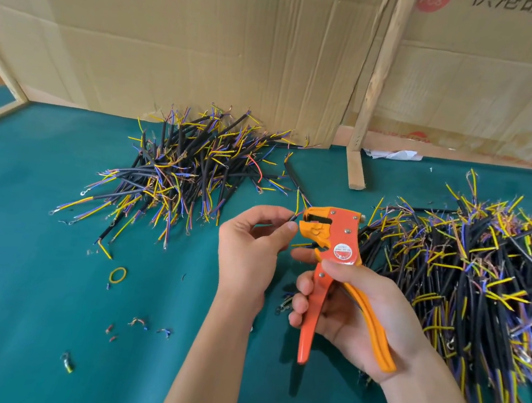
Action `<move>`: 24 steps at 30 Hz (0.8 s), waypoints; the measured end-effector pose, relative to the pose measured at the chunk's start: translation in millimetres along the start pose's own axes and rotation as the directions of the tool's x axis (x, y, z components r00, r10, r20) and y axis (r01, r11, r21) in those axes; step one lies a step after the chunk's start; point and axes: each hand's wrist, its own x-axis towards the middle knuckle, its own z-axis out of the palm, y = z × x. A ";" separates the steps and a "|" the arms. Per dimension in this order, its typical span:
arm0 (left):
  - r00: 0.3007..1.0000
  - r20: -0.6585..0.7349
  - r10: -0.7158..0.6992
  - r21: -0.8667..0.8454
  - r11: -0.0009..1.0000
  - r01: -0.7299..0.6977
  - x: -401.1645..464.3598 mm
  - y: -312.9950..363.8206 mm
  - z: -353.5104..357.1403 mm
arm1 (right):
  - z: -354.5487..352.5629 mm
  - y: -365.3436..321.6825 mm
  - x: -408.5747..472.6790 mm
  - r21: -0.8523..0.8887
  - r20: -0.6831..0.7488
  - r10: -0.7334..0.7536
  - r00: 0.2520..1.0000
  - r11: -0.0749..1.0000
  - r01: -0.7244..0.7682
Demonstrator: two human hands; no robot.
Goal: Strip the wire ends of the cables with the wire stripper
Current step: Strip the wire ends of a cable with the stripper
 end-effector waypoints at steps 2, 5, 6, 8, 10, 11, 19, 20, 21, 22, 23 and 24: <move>1.000 0.004 0.029 0.023 0.999 -0.029 -0.2 -0.2 -0.4 | 0.4 0.1 0.3 -0.004 0.003 0.000 1.000 1.000 0.000; 0.997 0.015 0.070 0.078 0.994 -0.071 0.6 -0.6 -1.6 | 0.5 -0.7 0.1 -0.006 -0.008 -0.011 1.000 1.000 0.011; 0.996 0.021 0.082 0.098 0.992 -0.084 1.0 -1.2 -1.9 | 0.5 -1.3 -0.3 -0.006 -0.012 -0.016 1.000 1.000 0.016; 0.994 0.030 0.105 0.137 0.985 -0.108 1.5 -2.1 -2.4 | 0.5 -2.8 -1.4 -0.009 -0.019 -0.021 1.000 1.000 0.021; 0.991 0.031 0.130 0.180 0.975 -0.134 1.6 -2.9 -2.7 | 0.3 -4.0 -2.7 -0.020 -0.029 -0.018 0.999 1.000 0.017; 0.989 0.031 0.144 0.202 0.968 -0.147 1.6 -3.3 -2.8 | 0.1 -4.6 -3.3 -0.031 -0.032 -0.016 0.999 0.999 0.015; 0.985 0.019 0.173 0.301 0.938 -0.171 0.3 -2.4 -2.2 | 0.1 -6.5 -4.0 -0.106 -0.048 -0.026 0.999 0.994 0.021; 0.984 0.016 0.175 0.311 0.935 -0.171 0.1 -2.2 -1.9 | 0.5 -6.3 -3.8 -0.112 -0.055 -0.029 0.998 0.993 0.023; 0.984 0.012 0.178 0.324 0.930 -0.172 -0.3 -2.0 -1.8 | 0.9 -6.1 -3.8 -0.118 -0.060 -0.032 0.998 0.993 0.025; 0.983 0.008 0.183 0.336 0.926 -0.175 -0.5 -1.7 -1.5 | 1.4 -5.9 -3.5 -0.121 -0.066 -0.035 0.997 0.992 0.027; 0.982 0.005 0.188 0.350 0.920 -0.178 -0.7 -1.3 -1.1 | 1.9 -5.6 -3.1 -0.123 -0.072 -0.038 0.997 0.992 0.029; 0.980 0.005 0.199 0.369 0.911 -0.187 -1.0 -1.0 -1.0 | 2.2 -5.5 -3.1 -0.124 -0.078 -0.039 0.996 0.992 0.030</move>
